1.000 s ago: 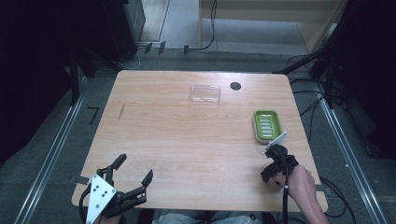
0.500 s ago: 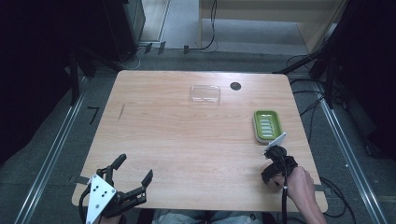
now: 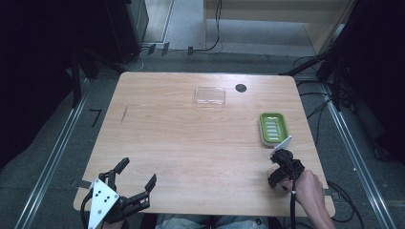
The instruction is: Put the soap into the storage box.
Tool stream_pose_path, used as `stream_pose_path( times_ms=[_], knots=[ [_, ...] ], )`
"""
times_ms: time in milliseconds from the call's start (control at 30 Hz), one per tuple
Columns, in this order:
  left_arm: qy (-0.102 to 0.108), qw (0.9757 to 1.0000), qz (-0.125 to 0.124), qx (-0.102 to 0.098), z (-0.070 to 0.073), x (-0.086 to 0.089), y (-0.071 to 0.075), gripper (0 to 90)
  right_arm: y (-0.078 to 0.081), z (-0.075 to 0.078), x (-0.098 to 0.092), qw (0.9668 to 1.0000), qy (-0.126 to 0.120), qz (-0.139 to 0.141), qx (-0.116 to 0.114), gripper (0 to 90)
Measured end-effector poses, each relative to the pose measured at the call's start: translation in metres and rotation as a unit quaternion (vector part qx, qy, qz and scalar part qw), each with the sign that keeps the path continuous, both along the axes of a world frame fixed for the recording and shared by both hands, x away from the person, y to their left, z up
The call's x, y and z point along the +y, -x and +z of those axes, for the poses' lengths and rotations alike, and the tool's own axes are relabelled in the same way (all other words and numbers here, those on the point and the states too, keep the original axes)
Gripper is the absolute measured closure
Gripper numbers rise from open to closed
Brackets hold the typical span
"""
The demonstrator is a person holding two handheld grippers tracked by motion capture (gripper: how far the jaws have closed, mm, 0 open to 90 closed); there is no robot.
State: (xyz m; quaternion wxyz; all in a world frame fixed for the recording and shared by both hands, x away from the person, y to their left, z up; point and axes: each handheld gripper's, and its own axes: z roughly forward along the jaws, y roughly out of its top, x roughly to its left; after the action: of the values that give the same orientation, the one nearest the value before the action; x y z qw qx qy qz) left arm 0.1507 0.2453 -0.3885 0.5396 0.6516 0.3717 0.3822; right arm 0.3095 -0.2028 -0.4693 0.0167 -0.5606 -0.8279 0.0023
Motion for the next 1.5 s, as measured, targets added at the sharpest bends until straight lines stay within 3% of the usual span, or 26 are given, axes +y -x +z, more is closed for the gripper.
stream_pose_path(
  times_ms=[100,633,800,1500],
  knots=[
    [0.0,1.0,-0.001,0.0,0.0,0.0,0.0,13.6,-0.001,0.001,-0.003,0.9999,-0.009,0.001,0.005,33.6],
    [0.007,1.0,0.002,0.0,0.0,0.001,0.0,13.6,-0.006,0.012,-0.007,0.9999,-0.006,0.008,0.002,33.7],
    [-0.001,1.0,-0.002,-0.001,0.0,-0.001,0.0,13.6,-0.006,0.013,-0.008,0.9999,-0.006,0.012,0.005,33.7],
    [0.001,1.0,-0.002,0.0,0.0,-0.001,-0.001,13.6,-0.018,0.021,-0.011,0.9998,-0.006,0.014,0.015,33.7]
  ],
)
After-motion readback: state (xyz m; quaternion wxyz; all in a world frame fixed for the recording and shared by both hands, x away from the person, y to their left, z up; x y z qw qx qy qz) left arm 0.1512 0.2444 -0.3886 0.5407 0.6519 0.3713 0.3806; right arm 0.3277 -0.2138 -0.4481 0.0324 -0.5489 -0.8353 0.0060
